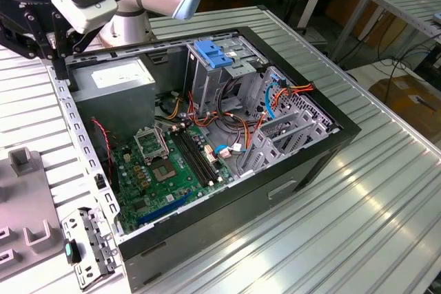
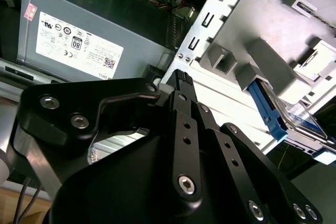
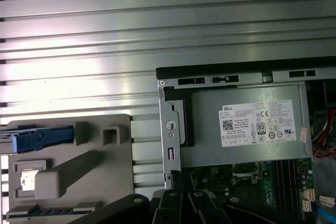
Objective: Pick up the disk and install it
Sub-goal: 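Reach for the disk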
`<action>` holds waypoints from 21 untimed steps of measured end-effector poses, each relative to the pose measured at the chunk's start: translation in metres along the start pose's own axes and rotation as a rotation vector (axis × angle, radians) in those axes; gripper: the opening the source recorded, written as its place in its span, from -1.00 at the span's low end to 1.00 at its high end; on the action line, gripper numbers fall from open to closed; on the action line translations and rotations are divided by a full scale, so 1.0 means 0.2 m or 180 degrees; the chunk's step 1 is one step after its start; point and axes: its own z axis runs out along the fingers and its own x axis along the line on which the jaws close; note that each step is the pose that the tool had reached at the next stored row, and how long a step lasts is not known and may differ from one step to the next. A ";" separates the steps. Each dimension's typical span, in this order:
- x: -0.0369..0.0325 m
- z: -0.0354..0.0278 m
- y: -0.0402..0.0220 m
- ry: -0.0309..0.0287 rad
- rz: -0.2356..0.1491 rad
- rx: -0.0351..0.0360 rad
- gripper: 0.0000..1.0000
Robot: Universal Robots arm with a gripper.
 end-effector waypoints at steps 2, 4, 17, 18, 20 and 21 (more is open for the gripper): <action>0.007 0.000 -0.001 0.0003 0.0000 0.0000 -0.79; 0.014 0.001 -0.001 0.0007 0.0000 0.0001 -0.79; 0.074 0.004 -0.006 0.0028 0.0001 0.0002 -0.79; 0.079 0.005 -0.006 0.0029 0.0001 0.0002 -0.79; 0.093 0.005 -0.007 0.0031 0.0001 0.0002 -0.79; 0.100 0.005 -0.008 0.0032 0.0001 0.0002 -0.79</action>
